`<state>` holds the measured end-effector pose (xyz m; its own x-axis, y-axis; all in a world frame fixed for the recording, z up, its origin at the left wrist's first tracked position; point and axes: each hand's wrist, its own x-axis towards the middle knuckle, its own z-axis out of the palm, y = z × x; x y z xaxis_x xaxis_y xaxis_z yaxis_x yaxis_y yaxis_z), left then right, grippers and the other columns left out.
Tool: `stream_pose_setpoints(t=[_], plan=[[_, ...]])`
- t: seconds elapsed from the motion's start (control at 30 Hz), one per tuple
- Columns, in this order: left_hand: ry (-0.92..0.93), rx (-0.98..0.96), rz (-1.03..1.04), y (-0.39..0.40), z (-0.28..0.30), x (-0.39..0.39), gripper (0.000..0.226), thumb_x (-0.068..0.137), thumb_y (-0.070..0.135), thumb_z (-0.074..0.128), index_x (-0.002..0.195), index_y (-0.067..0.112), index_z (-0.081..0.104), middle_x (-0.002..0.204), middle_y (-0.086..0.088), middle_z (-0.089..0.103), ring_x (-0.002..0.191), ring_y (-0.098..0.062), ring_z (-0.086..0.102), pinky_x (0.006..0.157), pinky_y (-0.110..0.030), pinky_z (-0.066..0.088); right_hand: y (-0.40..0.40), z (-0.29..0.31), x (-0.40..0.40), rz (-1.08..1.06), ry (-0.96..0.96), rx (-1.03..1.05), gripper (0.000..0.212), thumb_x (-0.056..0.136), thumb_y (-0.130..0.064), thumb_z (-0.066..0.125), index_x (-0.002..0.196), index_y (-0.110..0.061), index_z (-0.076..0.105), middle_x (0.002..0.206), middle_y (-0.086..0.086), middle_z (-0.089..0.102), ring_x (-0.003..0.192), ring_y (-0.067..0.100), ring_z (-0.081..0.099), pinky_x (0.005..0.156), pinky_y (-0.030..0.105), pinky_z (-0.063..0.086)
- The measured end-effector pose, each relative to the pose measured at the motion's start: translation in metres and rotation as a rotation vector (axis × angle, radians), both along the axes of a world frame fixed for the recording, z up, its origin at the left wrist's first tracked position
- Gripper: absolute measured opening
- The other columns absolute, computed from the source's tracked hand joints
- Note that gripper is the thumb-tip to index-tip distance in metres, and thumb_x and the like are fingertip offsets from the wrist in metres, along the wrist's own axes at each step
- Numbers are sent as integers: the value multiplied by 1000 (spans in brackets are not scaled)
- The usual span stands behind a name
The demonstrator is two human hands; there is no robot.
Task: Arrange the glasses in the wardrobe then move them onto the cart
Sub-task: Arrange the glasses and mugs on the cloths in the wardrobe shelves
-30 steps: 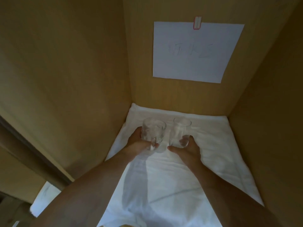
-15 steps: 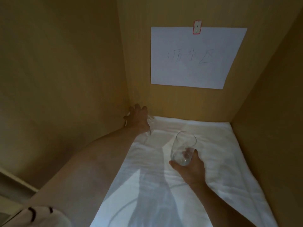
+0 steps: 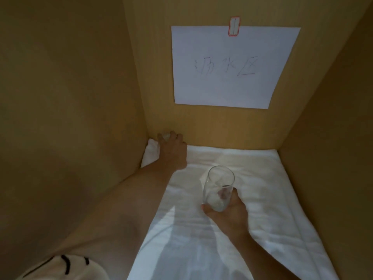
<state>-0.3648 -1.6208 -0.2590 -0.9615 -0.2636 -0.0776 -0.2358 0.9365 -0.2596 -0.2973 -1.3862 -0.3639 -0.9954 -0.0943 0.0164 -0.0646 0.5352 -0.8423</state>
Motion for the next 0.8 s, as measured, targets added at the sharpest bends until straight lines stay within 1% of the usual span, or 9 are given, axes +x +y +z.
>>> stream_pose_setpoints(t=[0.07,0.13,0.23,0.37,0.43,0.5,0.57,0.73,0.8], plan=[[8,79,44,6,1,-6,66,87,42,54,146,15,48,154,-8,31,148,-33,15,113,-73,8,0,0,-1,2,2,19,85,38,-78,81,109,-43,50,99,-24,66,89,-2,65,72,20,53],[5,169,66,4,7,-10,69,85,43,53,148,15,43,153,-8,32,147,-32,17,114,-70,9,1,-1,-2,4,4,27,86,38,-77,81,109,-40,51,99,-22,66,89,1,66,73,23,55],[88,377,125,-10,14,-10,66,84,39,53,146,21,38,151,-8,33,142,-34,25,115,-59,21,2,0,-1,4,27,32,82,39,-77,79,106,-42,49,99,-22,66,88,4,65,74,25,55],[148,668,207,-35,16,2,61,87,29,56,146,35,44,150,-6,33,137,-37,38,113,-45,36,3,1,0,6,6,-3,82,39,-79,79,106,-44,47,98,-23,65,88,0,64,69,11,45],[191,671,156,-39,19,8,63,85,24,65,145,28,50,143,-11,42,129,-35,49,106,-39,46,3,3,1,2,-2,-9,83,37,-80,79,106,-46,47,97,-26,65,88,-5,63,68,6,41],[272,580,148,-40,22,12,56,81,32,72,135,22,59,130,-13,53,118,-33,57,94,-39,53,2,6,2,11,-13,-28,83,37,-78,81,106,-44,49,97,-27,64,89,-7,62,69,7,42],[305,530,179,-44,24,15,55,78,43,76,128,23,62,127,-12,57,112,-31,59,89,-39,56,2,7,4,14,-12,-32,82,38,-77,81,105,-42,50,96,-26,64,89,-6,62,69,10,44],[242,492,246,-53,23,13,73,85,57,68,146,22,48,139,-18,49,126,-36,51,99,-39,50,1,14,3,33,-58,-73,88,36,-73,83,110,-39,51,98,-21,65,93,-3,63,74,12,44],[174,550,231,-56,23,12,80,89,57,64,156,25,33,149,-18,39,136,-38,42,107,-39,44,0,22,-4,53,-121,-83,87,36,-62,93,108,-38,52,97,-17,66,95,3,65,76,16,44]])
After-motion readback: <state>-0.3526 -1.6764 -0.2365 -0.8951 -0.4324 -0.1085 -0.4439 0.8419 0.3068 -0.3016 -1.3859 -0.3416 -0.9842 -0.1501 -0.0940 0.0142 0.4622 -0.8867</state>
